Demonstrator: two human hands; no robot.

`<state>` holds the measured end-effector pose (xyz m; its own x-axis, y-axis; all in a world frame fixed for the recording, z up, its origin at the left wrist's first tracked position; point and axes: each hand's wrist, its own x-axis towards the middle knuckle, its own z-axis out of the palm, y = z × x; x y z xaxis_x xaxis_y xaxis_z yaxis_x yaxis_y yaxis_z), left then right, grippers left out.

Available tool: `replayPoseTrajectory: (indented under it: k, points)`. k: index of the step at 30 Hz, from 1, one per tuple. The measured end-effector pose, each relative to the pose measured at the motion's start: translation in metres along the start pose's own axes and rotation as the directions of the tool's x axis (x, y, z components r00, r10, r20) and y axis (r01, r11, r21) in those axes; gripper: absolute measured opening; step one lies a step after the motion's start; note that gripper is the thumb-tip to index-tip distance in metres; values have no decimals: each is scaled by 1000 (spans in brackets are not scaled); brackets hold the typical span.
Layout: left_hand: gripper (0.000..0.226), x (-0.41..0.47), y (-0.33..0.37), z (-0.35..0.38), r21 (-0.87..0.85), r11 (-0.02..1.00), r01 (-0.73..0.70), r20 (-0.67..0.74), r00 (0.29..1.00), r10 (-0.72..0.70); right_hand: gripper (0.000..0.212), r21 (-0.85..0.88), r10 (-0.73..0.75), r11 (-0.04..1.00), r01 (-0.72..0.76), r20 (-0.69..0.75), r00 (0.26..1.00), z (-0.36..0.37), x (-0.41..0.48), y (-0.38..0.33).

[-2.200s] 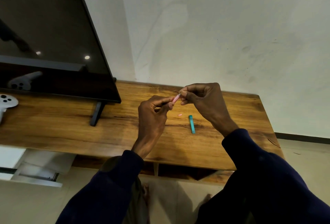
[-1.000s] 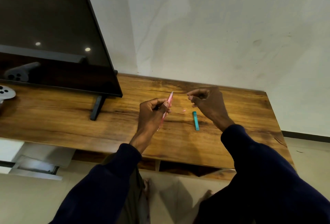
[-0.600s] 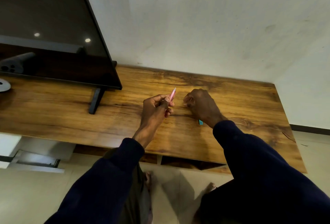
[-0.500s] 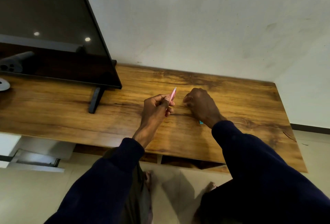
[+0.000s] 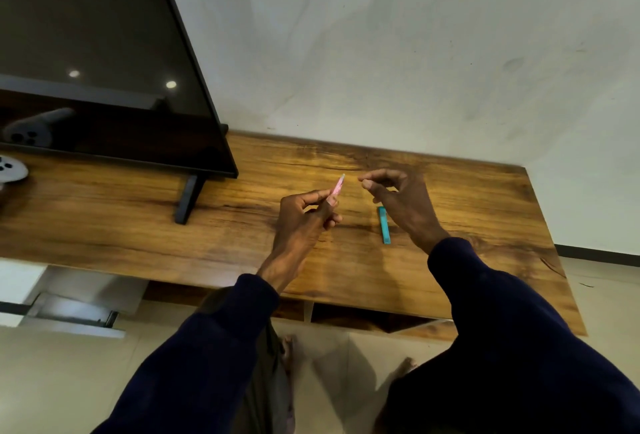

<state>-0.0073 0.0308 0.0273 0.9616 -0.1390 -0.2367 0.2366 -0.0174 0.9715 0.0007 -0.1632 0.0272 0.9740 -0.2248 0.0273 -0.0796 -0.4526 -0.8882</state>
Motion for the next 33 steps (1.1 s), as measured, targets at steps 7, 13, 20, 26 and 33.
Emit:
replayPoseTrajectory:
  k: [7,13,20,26,33]
  points:
    - [29,-10,10,5,-30,997,-68,-4,998,68,10,209,-50,977,37,55,997,-16,-6,-26]
    - [27,-16,17,9,-54,994,-99,-17,995,98,4,165,-87,983,81,25,996,-22,-6,-32]
    - [28,-19,20,10,-63,993,-100,-5,995,100,14,140,-101,986,93,49,994,-25,-7,-35]
    - [28,-20,20,9,-47,993,-109,4,994,110,16,91,-121,989,116,47,992,-25,-7,-37]
    - [26,-17,20,7,-25,995,-100,24,995,101,14,63,-149,987,145,65,987,-25,-7,-41]
